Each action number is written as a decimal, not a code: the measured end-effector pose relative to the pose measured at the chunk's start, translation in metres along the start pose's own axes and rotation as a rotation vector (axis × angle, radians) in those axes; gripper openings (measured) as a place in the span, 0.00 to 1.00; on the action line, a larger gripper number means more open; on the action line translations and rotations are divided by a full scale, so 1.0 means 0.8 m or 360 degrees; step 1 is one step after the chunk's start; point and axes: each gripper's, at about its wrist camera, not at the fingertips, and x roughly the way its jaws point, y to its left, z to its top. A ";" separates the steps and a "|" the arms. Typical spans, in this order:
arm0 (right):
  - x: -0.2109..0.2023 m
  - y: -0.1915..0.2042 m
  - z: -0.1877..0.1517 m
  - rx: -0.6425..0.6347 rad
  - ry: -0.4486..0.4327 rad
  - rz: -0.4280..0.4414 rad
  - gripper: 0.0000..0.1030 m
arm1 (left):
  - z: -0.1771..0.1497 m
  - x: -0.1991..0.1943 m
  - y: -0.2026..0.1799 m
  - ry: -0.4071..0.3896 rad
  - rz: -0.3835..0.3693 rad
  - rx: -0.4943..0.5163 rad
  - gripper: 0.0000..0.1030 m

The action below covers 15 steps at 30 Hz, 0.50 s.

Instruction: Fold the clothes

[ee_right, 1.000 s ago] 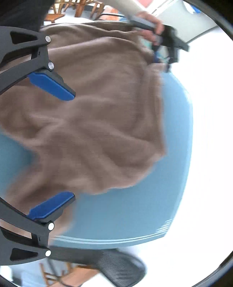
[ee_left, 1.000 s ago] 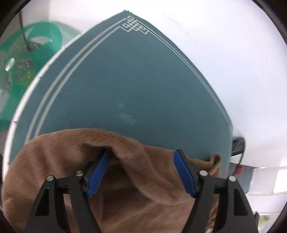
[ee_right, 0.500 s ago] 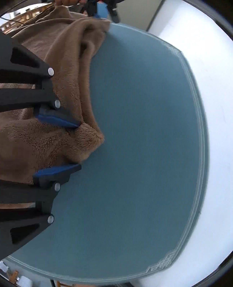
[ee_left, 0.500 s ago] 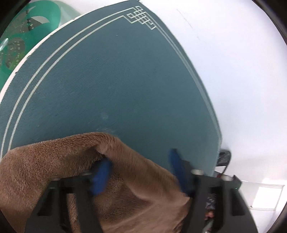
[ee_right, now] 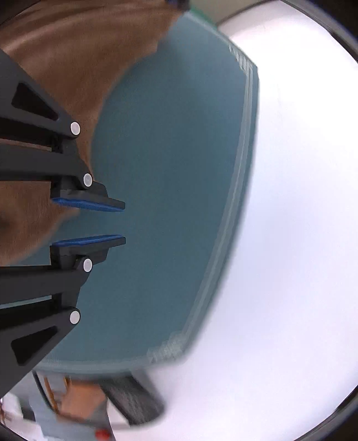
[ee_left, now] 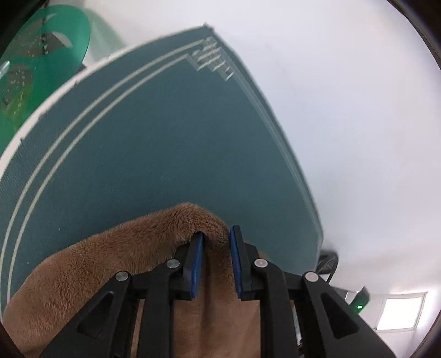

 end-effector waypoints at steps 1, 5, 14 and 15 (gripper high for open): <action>-0.001 0.002 0.005 -0.0001 0.0002 0.0088 0.21 | -0.001 -0.001 0.002 0.0011 0.0000 0.0012 0.29; 0.000 0.010 0.031 0.0064 0.0031 0.0549 0.81 | -0.006 -0.009 0.002 0.0013 0.0037 0.0069 0.48; 0.037 0.050 0.033 0.0198 0.0365 0.1298 0.81 | -0.020 -0.042 0.016 -0.0019 0.0159 0.0143 0.56; 0.042 0.055 0.032 0.0209 0.0408 0.1374 0.81 | -0.021 -0.046 0.022 -0.0020 0.0154 0.0123 0.56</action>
